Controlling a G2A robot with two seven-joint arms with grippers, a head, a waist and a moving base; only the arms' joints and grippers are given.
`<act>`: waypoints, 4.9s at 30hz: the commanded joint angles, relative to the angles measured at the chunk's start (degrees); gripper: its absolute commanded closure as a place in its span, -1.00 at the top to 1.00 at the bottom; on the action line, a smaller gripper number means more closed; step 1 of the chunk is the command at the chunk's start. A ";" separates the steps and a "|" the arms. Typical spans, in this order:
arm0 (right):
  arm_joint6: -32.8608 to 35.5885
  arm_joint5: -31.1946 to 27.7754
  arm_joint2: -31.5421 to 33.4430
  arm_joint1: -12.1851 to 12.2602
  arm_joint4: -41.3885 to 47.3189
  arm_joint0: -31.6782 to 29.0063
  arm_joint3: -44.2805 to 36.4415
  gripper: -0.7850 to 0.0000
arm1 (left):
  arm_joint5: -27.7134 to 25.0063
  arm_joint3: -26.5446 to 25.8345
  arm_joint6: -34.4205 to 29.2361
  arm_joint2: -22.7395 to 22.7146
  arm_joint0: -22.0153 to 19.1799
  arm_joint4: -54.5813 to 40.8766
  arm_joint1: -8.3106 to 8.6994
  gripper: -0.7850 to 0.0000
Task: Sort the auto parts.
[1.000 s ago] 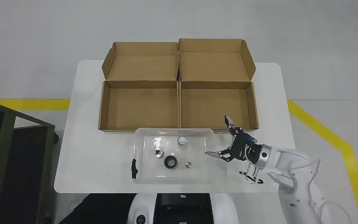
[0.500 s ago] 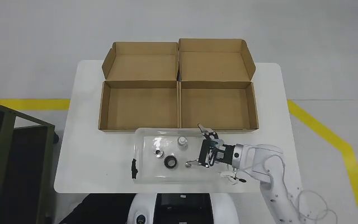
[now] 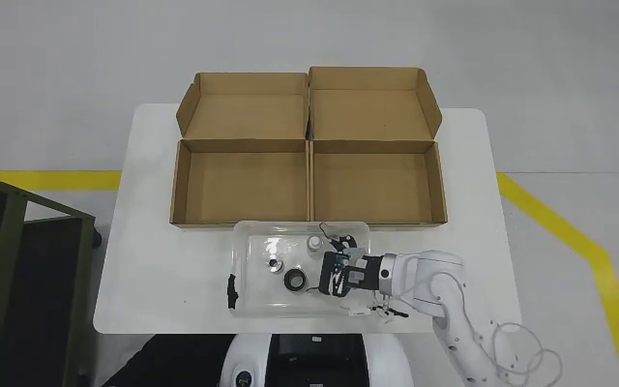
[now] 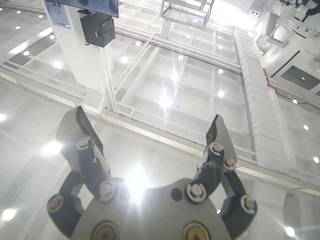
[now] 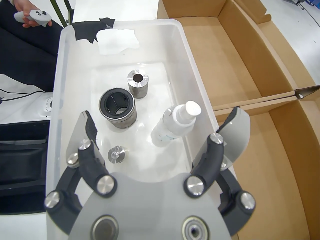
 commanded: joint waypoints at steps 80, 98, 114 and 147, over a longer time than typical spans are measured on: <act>-19.53 1.40 6.30 4.14 21.93 0.72 -10.31 -1.00 | 0.00 0.00 0.00 0.00 0.00 0.00 0.00 1.00; -31.31 2.39 15.31 4.79 31.70 -2.19 -8.83 -1.00 | 0.00 0.00 0.00 0.00 0.00 0.00 0.00 1.00; -23.73 10.56 12.03 4.66 24.27 -0.15 -4.63 -1.00 | 0.00 0.00 0.00 0.00 0.00 0.00 0.00 1.00; 2.72 25.15 -3.06 2.13 20.47 19.81 19.30 -1.00 | 0.00 0.00 0.00 0.00 0.00 0.00 0.00 1.00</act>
